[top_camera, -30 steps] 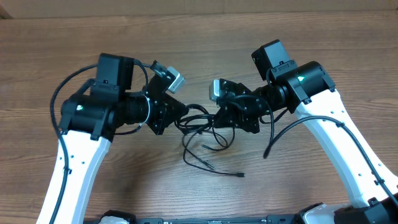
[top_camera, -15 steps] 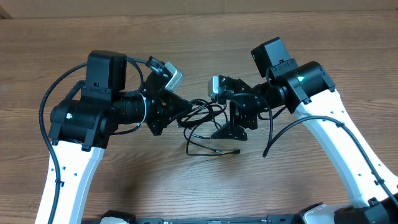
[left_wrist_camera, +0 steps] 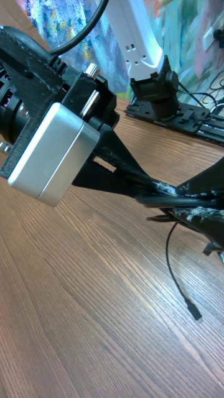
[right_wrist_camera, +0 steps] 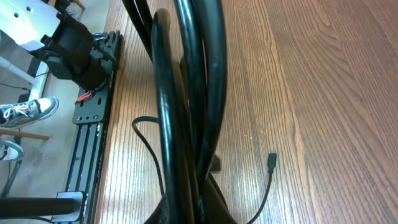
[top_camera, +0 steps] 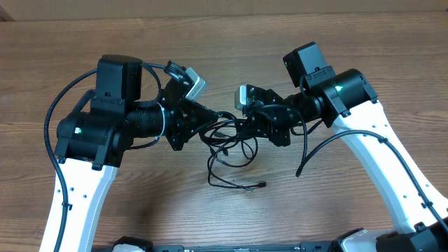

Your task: Untangle cables

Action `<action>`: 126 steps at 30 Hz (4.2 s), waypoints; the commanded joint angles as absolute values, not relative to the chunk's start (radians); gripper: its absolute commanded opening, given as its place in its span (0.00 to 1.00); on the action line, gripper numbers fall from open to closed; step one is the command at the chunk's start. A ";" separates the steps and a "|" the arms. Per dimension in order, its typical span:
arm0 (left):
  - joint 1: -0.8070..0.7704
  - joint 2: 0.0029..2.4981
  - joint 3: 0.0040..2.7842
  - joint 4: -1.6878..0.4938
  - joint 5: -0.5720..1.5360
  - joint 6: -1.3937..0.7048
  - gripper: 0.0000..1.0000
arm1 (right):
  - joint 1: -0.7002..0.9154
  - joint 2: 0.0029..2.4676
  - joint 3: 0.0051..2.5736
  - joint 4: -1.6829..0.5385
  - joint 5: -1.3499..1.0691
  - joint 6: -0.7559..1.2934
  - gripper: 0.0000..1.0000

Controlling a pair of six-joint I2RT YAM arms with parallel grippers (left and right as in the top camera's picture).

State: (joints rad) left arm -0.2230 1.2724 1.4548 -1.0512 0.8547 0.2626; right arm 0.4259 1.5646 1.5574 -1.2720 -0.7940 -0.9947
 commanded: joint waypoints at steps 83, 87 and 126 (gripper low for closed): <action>-0.079 1.252 1.486 -0.723 1.073 -0.282 0.04 | 0.426 1.562 1.555 -0.734 -0.604 0.019 1.00; -0.079 1.252 1.486 -0.720 1.077 -0.304 0.04 | 0.426 1.562 1.555 -0.645 -0.550 0.134 1.00; -0.077 1.246 1.486 -0.594 1.279 -0.218 0.04 | 0.276 1.642 1.555 -0.853 -0.703 -0.203 1.00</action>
State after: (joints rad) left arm -0.0826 1.2716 1.4559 -0.6022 1.2816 -0.2882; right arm 0.2756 1.6459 1.5574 -0.8562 -0.4603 0.0067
